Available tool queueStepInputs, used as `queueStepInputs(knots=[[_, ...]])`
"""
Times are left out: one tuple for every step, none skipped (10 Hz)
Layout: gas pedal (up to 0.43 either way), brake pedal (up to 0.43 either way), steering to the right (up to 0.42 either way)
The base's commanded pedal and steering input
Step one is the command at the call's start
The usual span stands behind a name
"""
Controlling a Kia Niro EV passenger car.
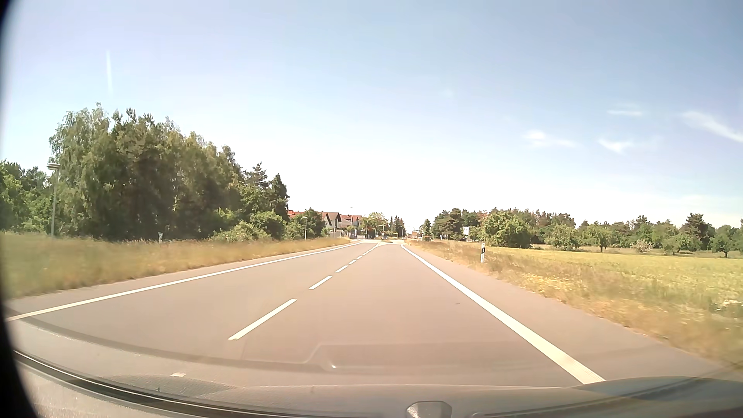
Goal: Follow the waypoints while adhering to traffic rules and regulations
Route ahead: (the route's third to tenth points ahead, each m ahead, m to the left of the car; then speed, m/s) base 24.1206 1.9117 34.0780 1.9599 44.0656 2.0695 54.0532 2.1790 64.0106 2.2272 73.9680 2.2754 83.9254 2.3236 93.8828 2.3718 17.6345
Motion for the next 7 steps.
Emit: queueStepInputs(knots=[[0.000,0.024,0.003],[0.000,0.024,0.003],[0.000,0.024,0.003],[0.000,0.024,0.003],[0.000,0.024,0.003],[0.000,0.024,0.003],[0.000,0.024,0.003]])
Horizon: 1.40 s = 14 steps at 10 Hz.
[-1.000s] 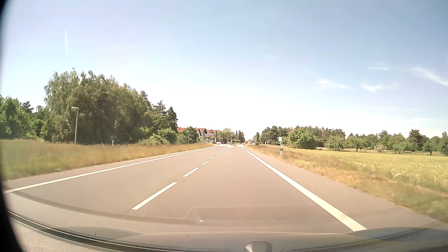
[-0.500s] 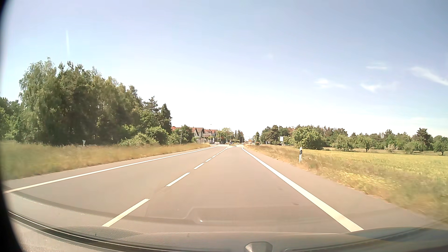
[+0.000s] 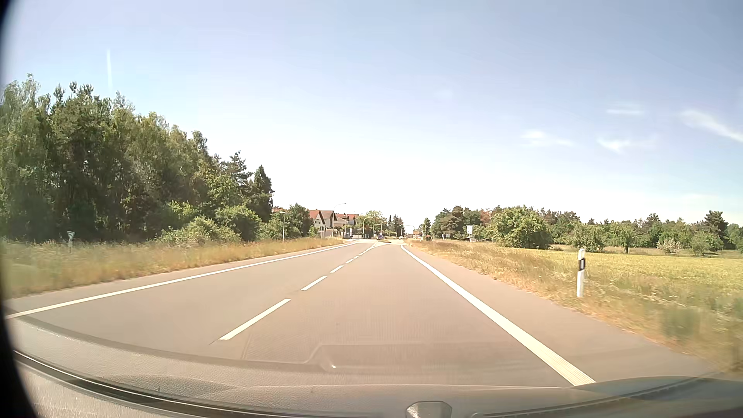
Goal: Follow the waypoints while adhering to traffic rules and regulations
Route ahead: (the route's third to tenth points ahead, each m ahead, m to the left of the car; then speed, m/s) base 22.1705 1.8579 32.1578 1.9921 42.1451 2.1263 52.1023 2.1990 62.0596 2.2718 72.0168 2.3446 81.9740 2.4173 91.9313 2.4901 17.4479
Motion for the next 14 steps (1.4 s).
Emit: queueStepInputs(knots=[[0.000,0.030,0.001],[0.000,0.030,0.000],[0.000,0.030,-0.001],[0.000,0.030,-0.002],[0.000,0.030,-0.001],[0.000,0.037,-0.001],[0.000,0.043,-0.001],[0.000,0.049,-0.001],[0.000,0.055,-0.001],[0.000,0.073,-0.001],[0.000,0.079,-0.001],[0.000,0.091,-0.001],[0.000,0.104,-0.001],[0.000,0.110,-0.001]])
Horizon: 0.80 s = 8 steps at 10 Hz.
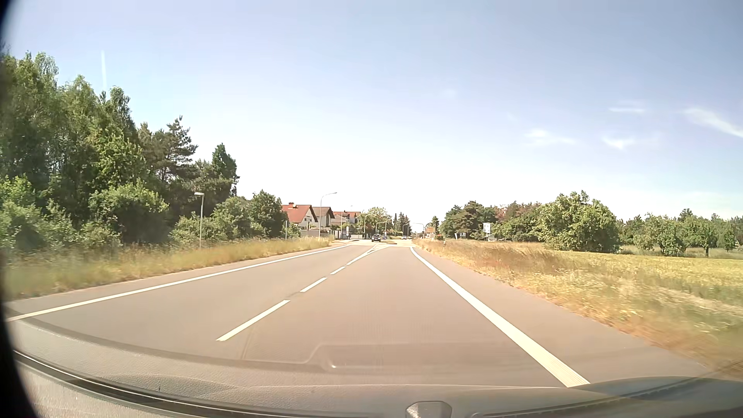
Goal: Follow the waypoints while adhering to traffic rules and regulations
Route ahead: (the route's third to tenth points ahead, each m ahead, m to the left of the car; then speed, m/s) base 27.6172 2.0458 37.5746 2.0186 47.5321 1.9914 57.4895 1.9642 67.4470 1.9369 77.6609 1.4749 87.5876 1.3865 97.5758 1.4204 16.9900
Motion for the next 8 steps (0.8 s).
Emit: queueStepInputs(knots=[[0.000,0.134,0.000],[0.000,0.134,-0.001],[0.000,0.146,0.000],[0.000,0.152,0.000],[0.000,0.159,0.000],[0.000,0.171,0.000],[0.000,0.189,0.000],[0.000,0.195,0.000]])
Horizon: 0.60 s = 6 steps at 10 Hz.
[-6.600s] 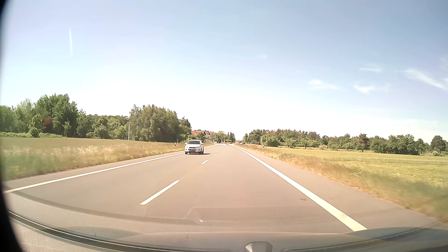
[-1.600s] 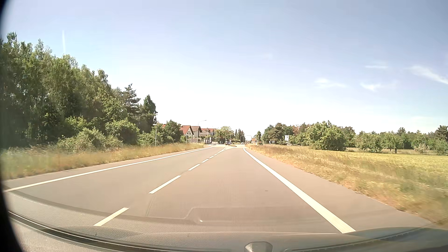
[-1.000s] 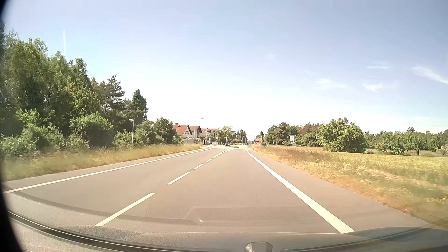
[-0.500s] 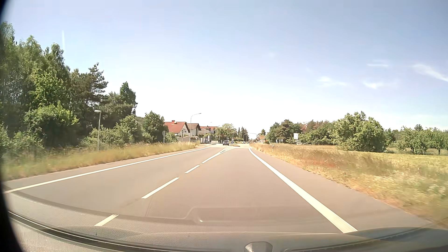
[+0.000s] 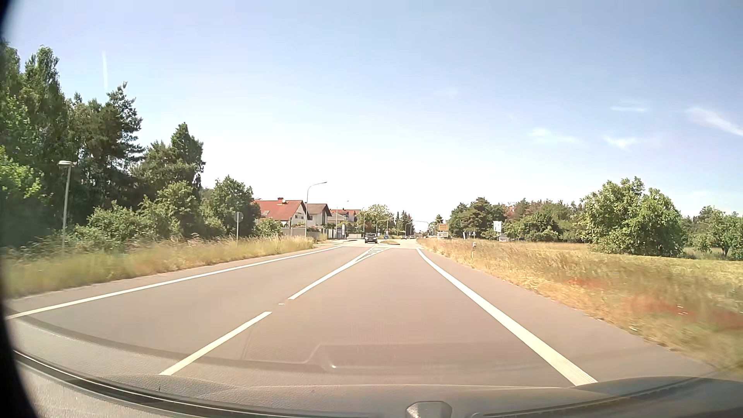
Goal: Follow the waypoints while adhering to traffic rules and regulations
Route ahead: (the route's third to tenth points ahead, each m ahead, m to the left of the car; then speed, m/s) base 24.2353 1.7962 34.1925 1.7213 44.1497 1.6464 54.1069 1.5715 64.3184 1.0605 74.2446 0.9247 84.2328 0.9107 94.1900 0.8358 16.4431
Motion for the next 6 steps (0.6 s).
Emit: queueStepInputs(knots=[[0.000,0.195,0.000],[0.000,0.201,0.000],[0.000,0.201,0.000],[0.000,0.207,0.001],[0.000,0.207,0.002],[0.000,0.220,0.003]])
